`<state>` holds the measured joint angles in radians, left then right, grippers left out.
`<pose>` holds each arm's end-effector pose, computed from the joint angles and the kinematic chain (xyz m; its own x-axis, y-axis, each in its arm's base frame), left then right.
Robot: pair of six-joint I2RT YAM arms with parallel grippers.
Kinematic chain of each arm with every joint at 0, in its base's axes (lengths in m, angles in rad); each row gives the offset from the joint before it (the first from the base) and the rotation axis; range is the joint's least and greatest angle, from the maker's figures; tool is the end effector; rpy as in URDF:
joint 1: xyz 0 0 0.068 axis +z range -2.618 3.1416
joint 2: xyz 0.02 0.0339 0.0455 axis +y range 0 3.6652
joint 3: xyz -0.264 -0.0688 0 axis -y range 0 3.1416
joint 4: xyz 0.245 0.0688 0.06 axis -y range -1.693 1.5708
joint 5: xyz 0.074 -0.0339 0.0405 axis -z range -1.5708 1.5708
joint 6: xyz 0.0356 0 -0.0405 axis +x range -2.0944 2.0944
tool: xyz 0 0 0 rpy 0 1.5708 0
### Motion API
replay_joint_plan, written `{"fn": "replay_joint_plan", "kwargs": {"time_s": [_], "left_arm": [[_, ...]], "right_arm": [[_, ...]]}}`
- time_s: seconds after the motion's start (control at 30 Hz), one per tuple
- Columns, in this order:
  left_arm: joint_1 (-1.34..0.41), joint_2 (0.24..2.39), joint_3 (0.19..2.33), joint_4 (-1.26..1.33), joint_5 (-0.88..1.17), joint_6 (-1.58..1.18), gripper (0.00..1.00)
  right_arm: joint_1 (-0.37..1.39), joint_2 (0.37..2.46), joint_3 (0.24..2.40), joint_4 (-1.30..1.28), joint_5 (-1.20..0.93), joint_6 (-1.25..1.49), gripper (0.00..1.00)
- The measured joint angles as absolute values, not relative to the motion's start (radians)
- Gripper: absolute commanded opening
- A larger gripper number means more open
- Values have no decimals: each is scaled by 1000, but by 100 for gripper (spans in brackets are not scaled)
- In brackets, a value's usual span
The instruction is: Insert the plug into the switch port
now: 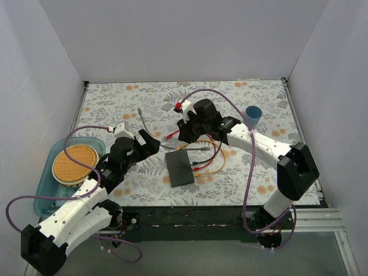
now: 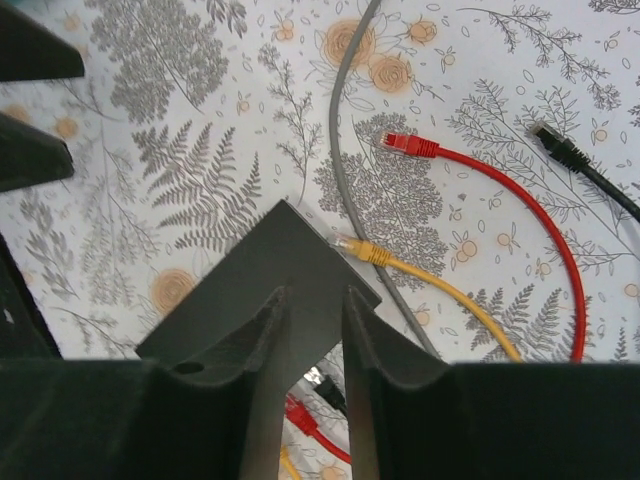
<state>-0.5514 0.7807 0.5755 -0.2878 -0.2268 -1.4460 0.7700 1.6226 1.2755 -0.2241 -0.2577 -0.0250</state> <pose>0.1578 -0.0876 0.2567 -0.3893 -0.8956 -0.2152 -0.3575 0.3622 -0.8608 0.2634 0.2680 0.2916 -0.3673 -0.3899 -0.8444 -0.8365 0.5354 0.1167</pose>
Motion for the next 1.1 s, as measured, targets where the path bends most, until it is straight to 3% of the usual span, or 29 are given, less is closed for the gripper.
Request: {"fn": "replay_joint_plan", "kwargs": {"time_s": [0.03, 0.13, 0.2, 0.63, 0.87, 1.1], "left_arm": [[-551, 780, 575, -286, -228, -1447, 98], [-550, 780, 575, -289, -234, -1448, 98], [-546, 783, 575, -294, -244, -1448, 98], [-443, 819, 615, -399, -233, -1462, 98], [-265, 905, 640, -389, -39, -1449, 98], [-174, 907, 634, -368, 113, -1424, 98]], "right_arm": [[770, 1625, 1268, -226, -262, -34, 51], [774, 1639, 1262, -228, -273, -56, 62], [778, 1663, 1267, -217, -279, -63, 63], [869, 2114, 1635, -239, -207, -81, 57], [882, 2264, 1819, -260, -171, -59, 52], [895, 2313, 1839, -283, -95, -72, 45]]}}
